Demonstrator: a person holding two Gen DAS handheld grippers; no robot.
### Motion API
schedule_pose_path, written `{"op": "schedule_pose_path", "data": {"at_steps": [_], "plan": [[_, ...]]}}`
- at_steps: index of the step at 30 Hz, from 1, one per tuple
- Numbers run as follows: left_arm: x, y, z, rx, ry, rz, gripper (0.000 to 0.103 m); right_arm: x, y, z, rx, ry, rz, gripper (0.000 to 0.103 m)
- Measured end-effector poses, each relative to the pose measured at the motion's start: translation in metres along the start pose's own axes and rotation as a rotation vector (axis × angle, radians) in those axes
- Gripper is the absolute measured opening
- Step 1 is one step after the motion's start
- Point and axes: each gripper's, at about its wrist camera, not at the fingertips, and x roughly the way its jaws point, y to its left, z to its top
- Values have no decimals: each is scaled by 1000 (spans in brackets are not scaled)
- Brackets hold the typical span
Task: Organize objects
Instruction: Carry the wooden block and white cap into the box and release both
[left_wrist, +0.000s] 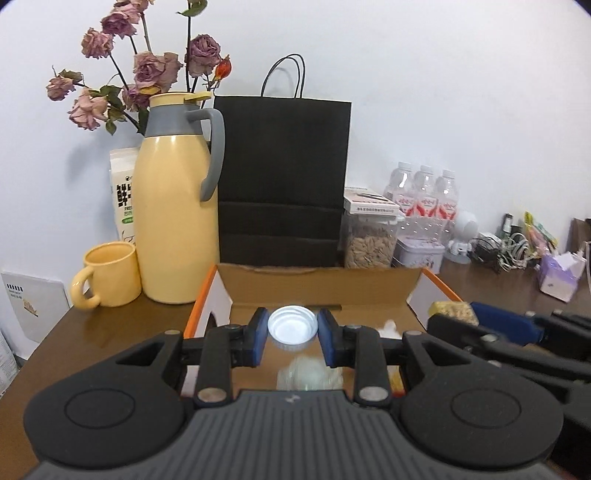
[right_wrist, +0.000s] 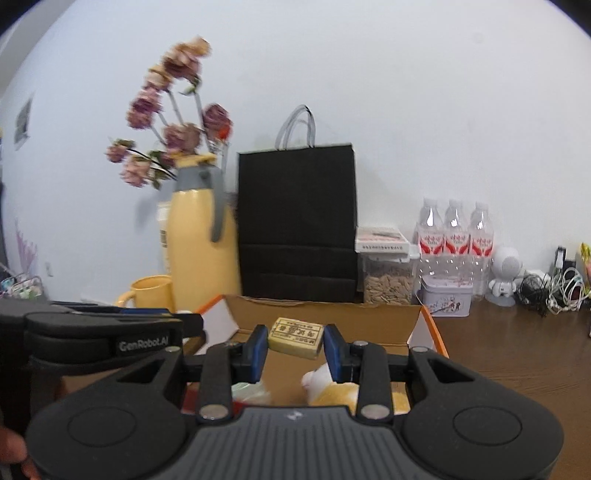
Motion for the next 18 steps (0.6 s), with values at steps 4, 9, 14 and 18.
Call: {"op": "schedule_pose_path", "data": {"at_steps": [4, 9, 14, 18], "plan": [[30, -3, 8, 2, 2, 30, 30, 39, -14, 0, 41, 48, -33, 32], [60, 4, 5, -20, 32, 56, 30, 64, -26, -11, 52, 89, -78, 32], [72, 8, -4, -7, 79, 62, 30, 71, -26, -19, 40, 126, -79, 32], [71, 6, -6, 5, 78, 65, 33, 69, -25, -19, 32, 137, -82, 32]]}}
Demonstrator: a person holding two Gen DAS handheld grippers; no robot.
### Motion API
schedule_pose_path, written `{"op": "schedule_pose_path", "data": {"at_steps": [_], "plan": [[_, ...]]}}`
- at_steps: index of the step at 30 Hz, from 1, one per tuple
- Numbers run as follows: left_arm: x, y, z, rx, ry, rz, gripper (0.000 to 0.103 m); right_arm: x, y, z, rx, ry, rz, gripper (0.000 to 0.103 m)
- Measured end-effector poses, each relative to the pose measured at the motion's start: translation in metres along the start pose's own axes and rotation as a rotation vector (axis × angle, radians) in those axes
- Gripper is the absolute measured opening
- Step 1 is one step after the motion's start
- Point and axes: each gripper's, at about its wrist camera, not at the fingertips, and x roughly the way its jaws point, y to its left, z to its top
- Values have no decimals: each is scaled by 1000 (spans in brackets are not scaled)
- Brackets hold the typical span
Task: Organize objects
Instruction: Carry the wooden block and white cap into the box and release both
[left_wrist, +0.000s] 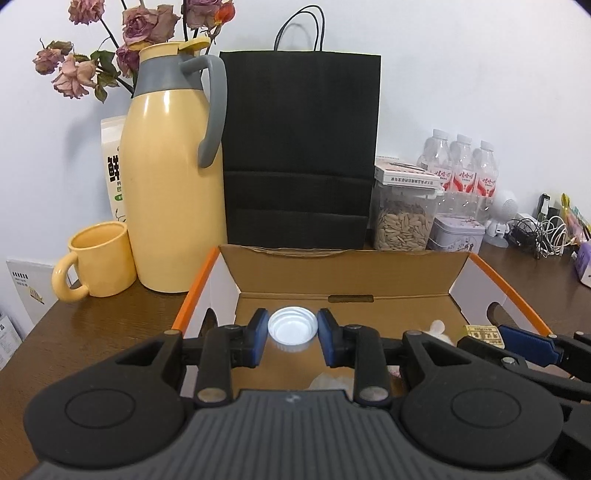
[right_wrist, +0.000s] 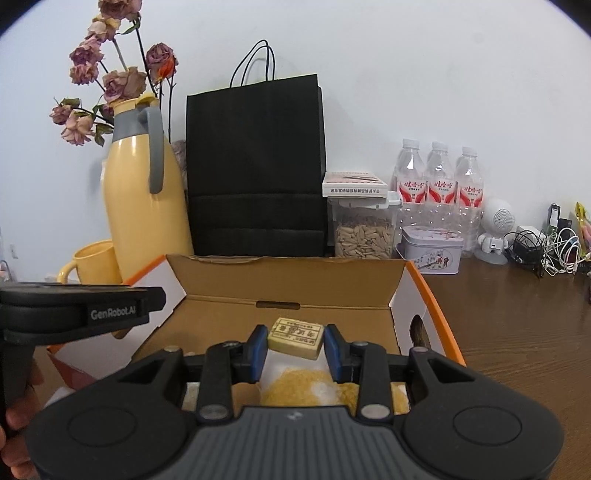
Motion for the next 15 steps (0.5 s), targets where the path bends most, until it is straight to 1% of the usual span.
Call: {"op": "schedule_pose_path", "data": {"at_steps": [1, 2, 4, 5, 6, 7, 8, 9, 15], "plan": [[-1, -1, 0, 3, -3, -1, 41, 0, 0, 0, 1, 6, -6, 33], [-2, -1, 0, 4, -9, 5, 48, -1, 0, 0, 0, 12, -12, 33], [-4, -1, 1, 7, -19, 23, 71, -3, -1, -1, 0, 14, -18, 35], [-5, -1, 1, 7, -24, 31, 79, -4, -1, -1, 3, 13, -19, 48], [-6, -1, 1, 4, -31, 40, 96, -4, -2, -1, 6, 9, -19, 70], [-8, -2, 1, 2, -41, 53, 103, -5, -2, -1, 9, 3, -18, 82], [-9, -2, 1, 1, -57, 69, 103, -6, -2, -1, 12, -2, -20, 100], [-10, -3, 2, 2, -60, 76, 103, -8, -2, -2, 12, -6, -21, 102], [-11, -2, 4, -3, -59, 67, 103, -16, 1, 0, 5, -21, 2, 103]]}}
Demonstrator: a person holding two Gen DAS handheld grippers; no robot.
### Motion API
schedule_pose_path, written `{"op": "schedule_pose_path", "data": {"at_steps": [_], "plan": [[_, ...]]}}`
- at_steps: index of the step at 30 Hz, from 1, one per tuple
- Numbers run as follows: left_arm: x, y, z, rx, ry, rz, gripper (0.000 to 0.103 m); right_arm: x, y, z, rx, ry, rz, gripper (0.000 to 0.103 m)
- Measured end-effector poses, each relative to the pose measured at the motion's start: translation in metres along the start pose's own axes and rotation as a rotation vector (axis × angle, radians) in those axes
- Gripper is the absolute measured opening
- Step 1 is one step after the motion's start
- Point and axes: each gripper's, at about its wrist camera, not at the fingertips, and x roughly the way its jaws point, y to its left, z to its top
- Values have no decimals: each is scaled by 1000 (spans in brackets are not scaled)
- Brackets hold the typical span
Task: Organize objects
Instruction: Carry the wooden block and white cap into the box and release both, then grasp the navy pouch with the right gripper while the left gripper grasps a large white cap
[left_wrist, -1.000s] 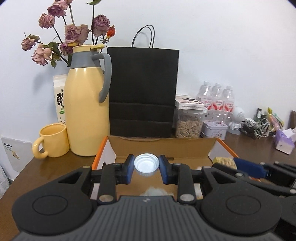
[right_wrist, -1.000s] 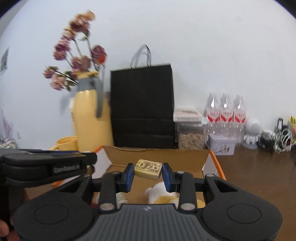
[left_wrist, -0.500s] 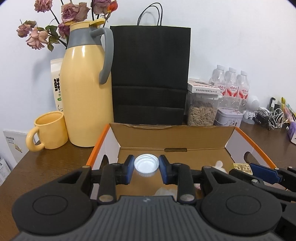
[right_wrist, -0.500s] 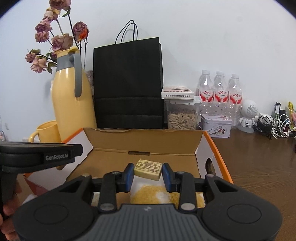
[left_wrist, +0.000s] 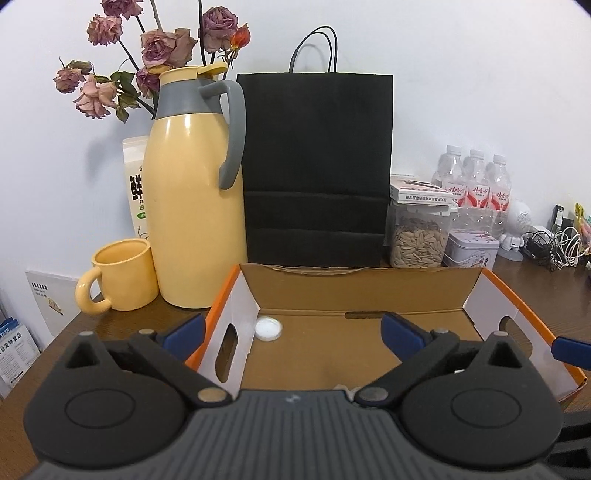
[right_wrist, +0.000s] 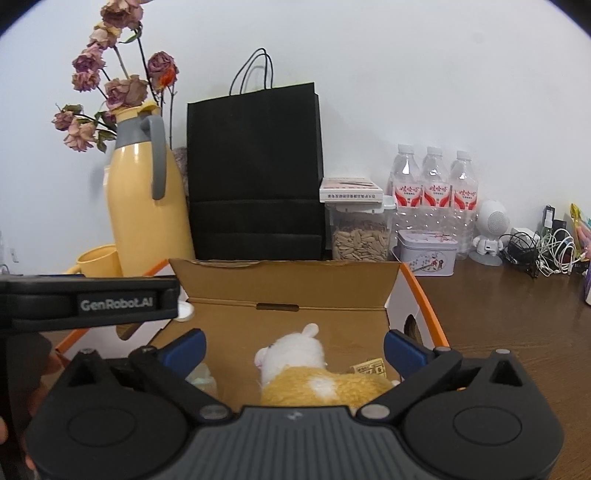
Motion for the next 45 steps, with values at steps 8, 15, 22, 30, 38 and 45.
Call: {"op": "schedule_pose_path", "data": {"at_steps": [8, 15, 22, 30, 38, 45], "plan": [[-18, 1, 5, -6, -34, -16, 103, -17, 2, 2, -16, -34, 15, 103], [-49, 4, 8, -12, -83, -36, 103, -39, 2, 4, -37, -75, 25, 103], [-84, 16, 2, -14, -82, -72, 103, -71, 4, -3, -78, -110, 24, 103], [-120, 33, -12, 5, -60, -65, 103, -112, 5, -27, -120, -102, 33, 103], [-151, 54, -41, 24, -13, -51, 103, -150, 6, -59, -139, -60, 45, 103], [-167, 72, -77, 45, 67, -21, 103, -168, 10, -83, -145, -6, 61, 103]]}}
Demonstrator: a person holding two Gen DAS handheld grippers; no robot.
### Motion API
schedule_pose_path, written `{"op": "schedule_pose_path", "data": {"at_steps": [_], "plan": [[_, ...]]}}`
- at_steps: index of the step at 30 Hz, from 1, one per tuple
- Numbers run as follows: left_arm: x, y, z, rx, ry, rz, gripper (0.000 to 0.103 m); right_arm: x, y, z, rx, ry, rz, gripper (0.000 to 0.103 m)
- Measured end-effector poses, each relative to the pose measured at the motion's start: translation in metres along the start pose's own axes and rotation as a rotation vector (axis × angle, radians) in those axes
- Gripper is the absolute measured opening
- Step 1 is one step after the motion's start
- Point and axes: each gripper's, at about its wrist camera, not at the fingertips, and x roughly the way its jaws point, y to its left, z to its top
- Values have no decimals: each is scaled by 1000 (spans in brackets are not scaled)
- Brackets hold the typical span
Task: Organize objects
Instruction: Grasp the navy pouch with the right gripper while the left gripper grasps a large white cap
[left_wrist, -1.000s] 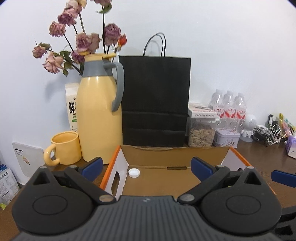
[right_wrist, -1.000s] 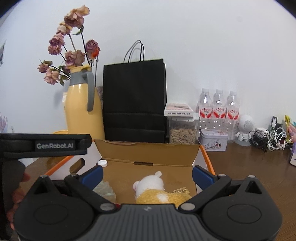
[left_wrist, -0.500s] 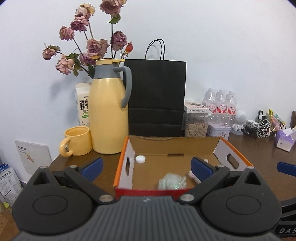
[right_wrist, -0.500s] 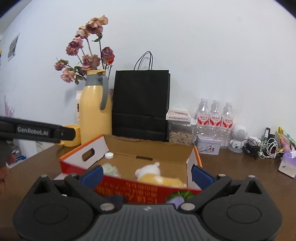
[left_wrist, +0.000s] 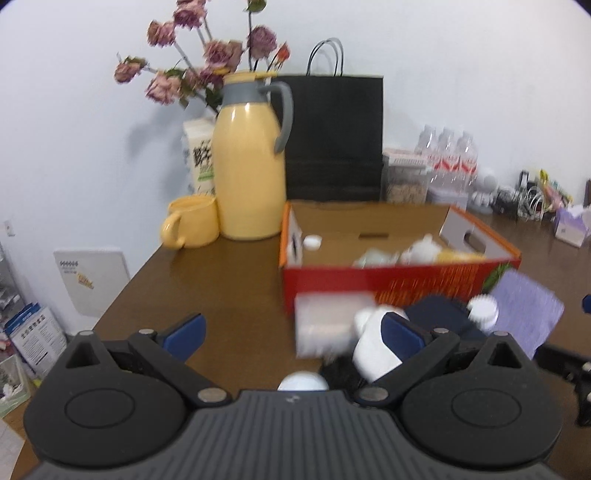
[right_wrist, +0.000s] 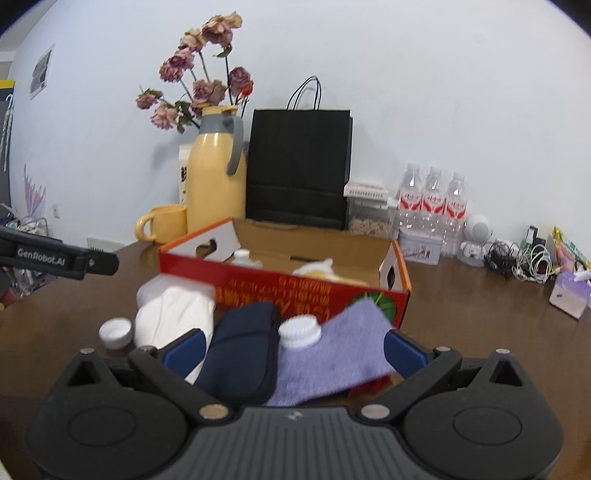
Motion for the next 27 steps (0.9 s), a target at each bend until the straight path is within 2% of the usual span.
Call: {"op": "schedule_pose_path", "data": {"at_steps": [11, 23, 27], "plan": [[8, 17, -44, -6, 114, 23, 103, -3, 13, -19, -3, 56, 21, 103], [37, 10, -53, 18, 153, 26, 102, 10, 17, -20, -3, 79, 17, 103], [48, 9, -52, 21, 164, 23, 92, 18, 19, -20, -5, 88, 19, 102]]}}
